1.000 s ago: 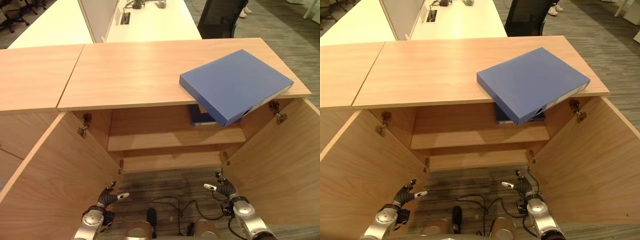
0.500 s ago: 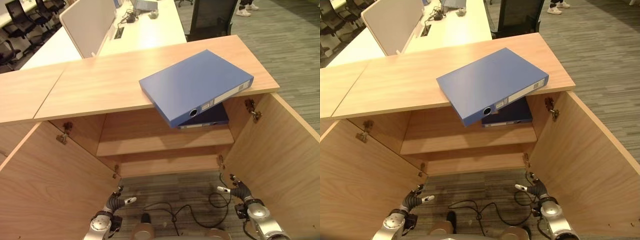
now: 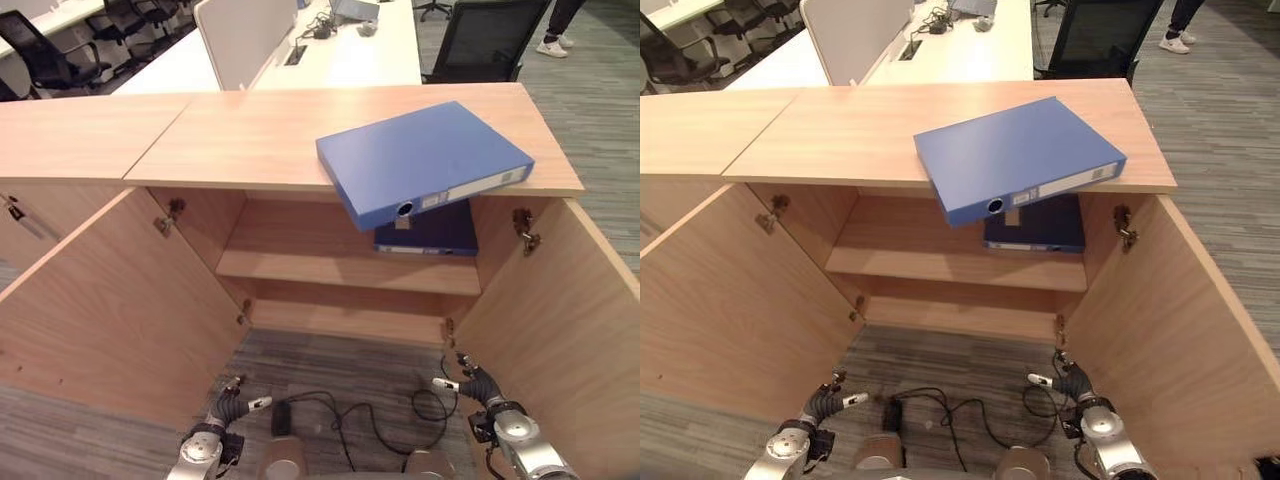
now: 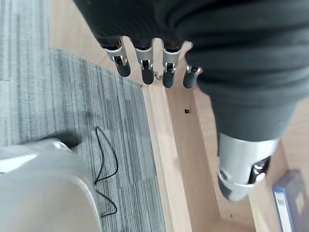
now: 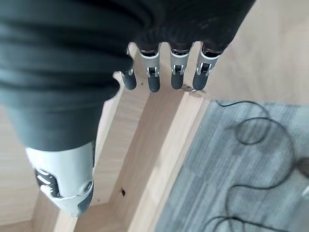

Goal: Put the empty folder in the office cabinet

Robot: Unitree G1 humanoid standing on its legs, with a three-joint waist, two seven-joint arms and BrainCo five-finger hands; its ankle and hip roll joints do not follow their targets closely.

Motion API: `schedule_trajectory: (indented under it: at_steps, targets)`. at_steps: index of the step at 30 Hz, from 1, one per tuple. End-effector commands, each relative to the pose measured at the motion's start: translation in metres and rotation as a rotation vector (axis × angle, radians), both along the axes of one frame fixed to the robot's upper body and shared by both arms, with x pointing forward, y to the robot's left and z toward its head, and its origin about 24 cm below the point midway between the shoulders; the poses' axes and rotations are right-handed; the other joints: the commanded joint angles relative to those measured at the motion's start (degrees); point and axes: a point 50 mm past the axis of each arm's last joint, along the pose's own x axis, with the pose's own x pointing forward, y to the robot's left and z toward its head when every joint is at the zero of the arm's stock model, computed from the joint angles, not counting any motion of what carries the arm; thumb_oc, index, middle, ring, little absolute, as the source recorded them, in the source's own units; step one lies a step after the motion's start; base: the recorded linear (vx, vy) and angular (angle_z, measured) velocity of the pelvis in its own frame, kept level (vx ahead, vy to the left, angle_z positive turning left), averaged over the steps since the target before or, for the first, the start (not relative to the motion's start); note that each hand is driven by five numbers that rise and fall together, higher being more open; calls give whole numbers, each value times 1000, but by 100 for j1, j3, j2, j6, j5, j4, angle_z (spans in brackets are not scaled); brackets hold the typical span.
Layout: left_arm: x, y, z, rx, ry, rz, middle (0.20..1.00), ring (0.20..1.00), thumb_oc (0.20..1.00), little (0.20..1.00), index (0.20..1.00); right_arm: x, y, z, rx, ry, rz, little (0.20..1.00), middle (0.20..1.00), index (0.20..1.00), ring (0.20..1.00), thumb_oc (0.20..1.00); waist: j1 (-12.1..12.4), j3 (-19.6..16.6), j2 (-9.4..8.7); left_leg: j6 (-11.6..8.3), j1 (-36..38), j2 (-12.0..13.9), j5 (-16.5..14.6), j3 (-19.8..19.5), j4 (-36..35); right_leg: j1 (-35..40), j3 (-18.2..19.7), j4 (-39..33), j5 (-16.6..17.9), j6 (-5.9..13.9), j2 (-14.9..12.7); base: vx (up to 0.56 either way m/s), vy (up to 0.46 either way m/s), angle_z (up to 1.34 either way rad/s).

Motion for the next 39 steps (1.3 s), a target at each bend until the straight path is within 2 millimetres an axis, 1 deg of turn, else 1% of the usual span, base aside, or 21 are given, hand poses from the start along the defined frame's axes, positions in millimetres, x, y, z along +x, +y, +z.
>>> schedule_trajectory:
  at_steps: [1,3,4,5,10,18,21,23,24,25,27,29,30,31,33,35,36,37,38,39]
  targets:
    - [36,15,28,51,-153,-34,1000,1000,1000,1000,1000,43,14,25,51,-179,14,1000,1000,1000,1000,1000,-57,204,-77,-478,763,423,430,175,-1343,597,-203,-808,253,131,498,79,73,37]
    - [36,15,28,53,-154,-35,1000,1000,1000,1000,1000,42,16,24,55,-176,14,1000,1000,1000,1000,1000,-56,184,-74,-483,817,406,425,156,-1418,636,-224,-840,269,147,481,41,42,28]
    - [35,15,28,55,-152,-39,1000,1000,1000,1000,1000,39,17,22,61,-170,10,1000,1000,1000,1000,1000,-59,158,-77,-499,871,400,471,159,-1510,697,-276,-910,317,174,446,54,77,-3]
    - [35,16,28,59,-152,-42,1000,1000,1000,1000,1000,37,18,20,63,-163,6,1000,1000,1000,1000,1000,-53,112,-84,-497,973,379,487,177,-1730,758,-298,-1026,394,212,407,65,106,-2]
    - [31,19,27,62,-145,-28,1000,1000,1000,1000,1000,34,21,16,67,-148,4,1000,1000,1000,1000,1000,-28,11,-73,-450,1217,334,488,186,-2162,825,-295,-1205,534,300,371,31,69,1]
    - [26,23,25,65,-129,-13,1000,1000,1000,1000,1000,32,22,15,72,-147,-15,1000,1000,1000,1000,1000,-9,-33,-86,-402,1367,283,499,248,-2380,892,-273,-1349,608,373,350,20,43,2]
    - [25,24,24,67,-122,-9,1000,1000,1000,1000,1000,32,20,16,57,-151,-14,1000,1000,1000,1000,1000,-8,-30,-123,-375,1437,268,463,272,-2390,948,-242,-1413,648,410,331,15,26,-6]
    - [25,24,24,67,-123,-7,1000,1000,1000,1000,1000,34,17,19,26,-163,-8,1000,1000,1000,1000,1000,-15,-33,-129,-371,1446,268,453,284,-2390,963,-229,-1428,647,414,328,1,6,-2]
    - [25,25,24,69,-125,-5,1000,1000,1000,1000,1000,36,14,25,-11,-189,0,1000,1000,1000,1000,1000,-29,-38,-128,-368,1455,264,447,287,-2391,969,-227,-1426,644,420,328,16,12,-3]
    - [24,27,26,76,-134,-3,1000,1000,1000,1000,1000,42,8,38,-52,-250,8,1000,1000,1000,1000,1000,-46,-38,-132,-362,1463,262,437,288,-2391,962,-216,-1421,638,428,332,0,0,0]
    - [23,30,27,87,-143,-8,1000,1000,1000,1000,1000,53,-6,74,-141,-406,29,1000,1000,1000,1000,1000,-72,-38,-132,-357,1469,268,436,298,-2414,950,-220,-1408,630,441,333,0,0,0]
    - [21,31,28,105,-157,-19,1000,1000,1000,1000,1000,66,-22,138,-351,-662,85,1000,1000,1000,1000,1000,-116,-41,-126,-353,1488,273,445,319,-2465,950,-204,-1431,627,460,340,0,0,0]
    - [21,31,28,107,-160,-17,1000,1000,1000,1000,1000,71,-23,172,-443,-801,115,1000,1000,1000,1000,1000,-136,-42,-125,-350,1498,275,443,325,-2472,943,-198,-1433,623,465,345,0,0,0]
    - [21,31,28,106,-160,-16,1000,1000,1000,1000,1000,74,-21,188,-477,-871,124,1000,1000,1000,1000,1000,-138,-44,-117,-347,1502,278,446,323,-2486,941,-188,-1433,618,466,348,0,0,0]
    - [21,29,27,102,-162,-22,1000,1000,1000,1000,1000,75,-19,209,-533,-955,143,1000,1000,1000,1000,1000,-129,-39,-107,-346,1512,284,442,325,-2495,941,-182,-1422,605,464,353,0,0,0]
    - [19,28,28,103,-166,-28,1000,1000,1000,1000,1000,77,-15,232,-645,-1041,188,1000,1000,1000,1000,1000,-117,-50,-108,-347,1516,297,425,324,-2483,950,-180,-1408,591,462,356,0,0,0]
    - [20,28,28,102,-166,-28,1000,1000,1000,1000,1000,76,-15,232,-647,-1041,188,1000,1000,1000,1000,1000,-116,-48,-103,-348,1516,298,422,324,-2480,950,-179,-1404,588,462,356,0,0,0]
    - [19,28,28,105,-167,-30,1000,1000,1000,1000,1000,77,-14,241,-695,-1073,202,1000,1000,1000,1000,1000,-114,-43,-104,-349,1511,304,411,324,-2460,949,-180,-1396,581,461,357,0,0,0]
    - [19,28,28,114,-169,-37,1000,1000,1000,1000,1000,77,-13,258,-816,-1136,225,1000,1000,1000,1000,1000,-101,-19,-119,-347,1481,315,383,305,-2369,939,-177,-1340,559,452,359,0,0,0]
    - [19,28,28,113,-170,-36,1000,1000,1000,1000,1000,77,-12,259,-820,-1137,225,1000,1000,1000,1000,1000,-104,-15,-112,-348,1470,317,370,303,-2348,932,-177,-1327,552,452,358,0,0,0]
